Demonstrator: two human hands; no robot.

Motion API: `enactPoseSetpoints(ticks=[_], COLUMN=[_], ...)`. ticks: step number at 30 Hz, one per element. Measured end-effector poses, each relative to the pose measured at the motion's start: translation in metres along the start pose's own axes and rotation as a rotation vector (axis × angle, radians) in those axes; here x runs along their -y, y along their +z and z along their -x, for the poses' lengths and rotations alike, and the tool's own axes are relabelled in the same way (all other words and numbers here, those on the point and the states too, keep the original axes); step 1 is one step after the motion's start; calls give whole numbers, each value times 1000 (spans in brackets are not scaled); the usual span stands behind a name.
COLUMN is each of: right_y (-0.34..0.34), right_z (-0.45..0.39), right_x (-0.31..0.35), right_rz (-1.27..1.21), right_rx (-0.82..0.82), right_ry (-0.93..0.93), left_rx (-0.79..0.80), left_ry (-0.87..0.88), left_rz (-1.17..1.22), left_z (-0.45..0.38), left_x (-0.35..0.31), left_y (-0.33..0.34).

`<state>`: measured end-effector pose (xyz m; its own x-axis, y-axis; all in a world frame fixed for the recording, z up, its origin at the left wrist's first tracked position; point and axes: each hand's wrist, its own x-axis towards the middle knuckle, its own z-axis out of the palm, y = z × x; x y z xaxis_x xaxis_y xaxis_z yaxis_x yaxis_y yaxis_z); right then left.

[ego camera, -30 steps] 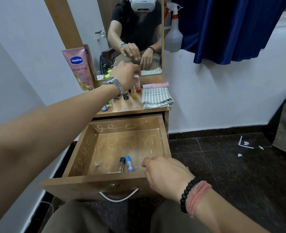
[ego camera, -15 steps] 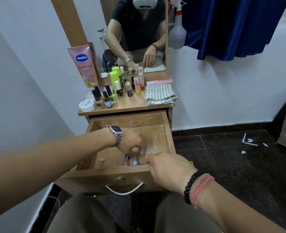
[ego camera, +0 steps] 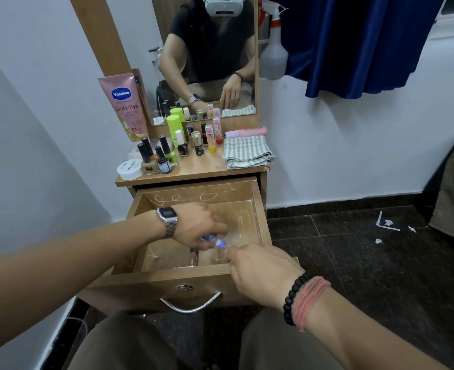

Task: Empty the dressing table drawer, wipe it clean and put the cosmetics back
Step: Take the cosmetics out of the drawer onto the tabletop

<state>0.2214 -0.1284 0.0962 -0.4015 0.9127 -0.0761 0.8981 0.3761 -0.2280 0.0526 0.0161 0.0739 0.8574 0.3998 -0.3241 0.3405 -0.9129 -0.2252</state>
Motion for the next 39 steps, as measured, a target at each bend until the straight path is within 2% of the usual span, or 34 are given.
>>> enactPoseSetpoints(ticks=[4,10,12,16,21,32,36,39], right_y=[3,3,3,3,0,1,1,1], right_z=[-1,0,-1,0,0,-1,0,1], right_x=[0,-1,-2,-1,-1,-1,-1,-2], right_rz=[-8,-30,-29,-41,-52,-54,-59,-76], right_rx=[8,15,9,9,35,8,11,26], right_ry=[0,5,0,-7,11,9,0,4], left_rx=[-279,-707,-780,-840,-868,-844,-823,-996], left_ry=[-82,-454,-594,-805,-971,-1016,-1028,-1053], left_rz=[94,481,582,688,813,786,864,960], left_z=[1,0,-3,-17,-42,-61,-58,-45], left_x=[15,31,37,54,78,81,79,64], left_y=[-28,-57,-62,-59,-51,-46,-43,-48])
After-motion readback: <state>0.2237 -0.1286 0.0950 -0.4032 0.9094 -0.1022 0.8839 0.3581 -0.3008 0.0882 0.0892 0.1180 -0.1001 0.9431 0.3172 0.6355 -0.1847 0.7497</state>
